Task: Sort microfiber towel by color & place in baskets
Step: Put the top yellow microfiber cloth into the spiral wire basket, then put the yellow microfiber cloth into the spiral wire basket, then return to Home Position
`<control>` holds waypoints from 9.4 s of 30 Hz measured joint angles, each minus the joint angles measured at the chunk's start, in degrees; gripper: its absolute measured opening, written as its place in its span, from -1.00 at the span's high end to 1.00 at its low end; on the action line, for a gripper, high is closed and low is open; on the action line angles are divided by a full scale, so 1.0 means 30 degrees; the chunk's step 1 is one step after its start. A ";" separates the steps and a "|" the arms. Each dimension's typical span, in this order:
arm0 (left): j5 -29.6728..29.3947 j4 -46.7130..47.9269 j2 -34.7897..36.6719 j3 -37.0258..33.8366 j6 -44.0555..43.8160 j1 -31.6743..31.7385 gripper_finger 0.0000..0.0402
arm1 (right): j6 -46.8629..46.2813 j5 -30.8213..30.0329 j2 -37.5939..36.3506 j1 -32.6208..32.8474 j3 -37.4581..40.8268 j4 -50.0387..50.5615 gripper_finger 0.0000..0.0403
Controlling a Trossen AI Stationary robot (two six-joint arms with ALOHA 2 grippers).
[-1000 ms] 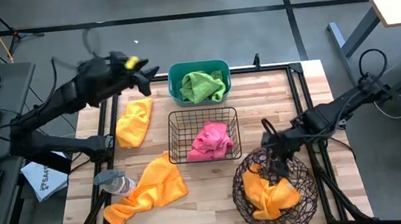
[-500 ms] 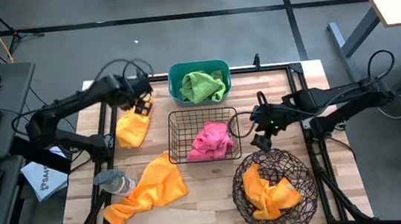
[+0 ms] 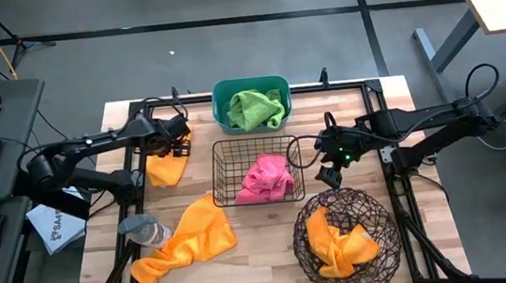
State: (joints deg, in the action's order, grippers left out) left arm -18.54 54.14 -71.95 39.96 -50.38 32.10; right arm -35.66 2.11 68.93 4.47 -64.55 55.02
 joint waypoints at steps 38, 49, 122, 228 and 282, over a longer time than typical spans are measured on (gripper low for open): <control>0.0016 -0.3265 0.2147 1.5757 0.8853 -0.5260 1.00 | 0.3697 -0.7919 -0.3530 -0.0720 -0.6839 -0.0819 -0.54; 0.5351 -1.3078 -0.4800 1.6491 1.0846 -1.1568 1.00 | 0.2491 -1.1023 -0.4386 -0.0874 -0.7198 -0.0171 -0.54; 0.2488 -0.4670 -0.6664 1.4558 0.7675 -1.8249 -0.13 | -1.0995 -0.5026 -0.0867 0.9756 0.3060 -0.3854 -0.54; 0.6021 -2.2634 -1.9964 2.0673 1.1133 -1.6869 0.20 | 0.2965 -1.5539 -0.9333 0.9785 0.3031 -1.6531 -0.54; -0.3603 -2.4772 1.2679 -0.7331 1.0326 -1.5582 -0.08 | -1.3706 -1.4007 -0.4844 1.2839 0.3045 -0.5442 -0.46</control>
State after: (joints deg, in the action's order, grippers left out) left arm -29.35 -20.18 -33.91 17.96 -19.40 -14.64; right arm -76.78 -39.91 54.39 42.99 -55.42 38.70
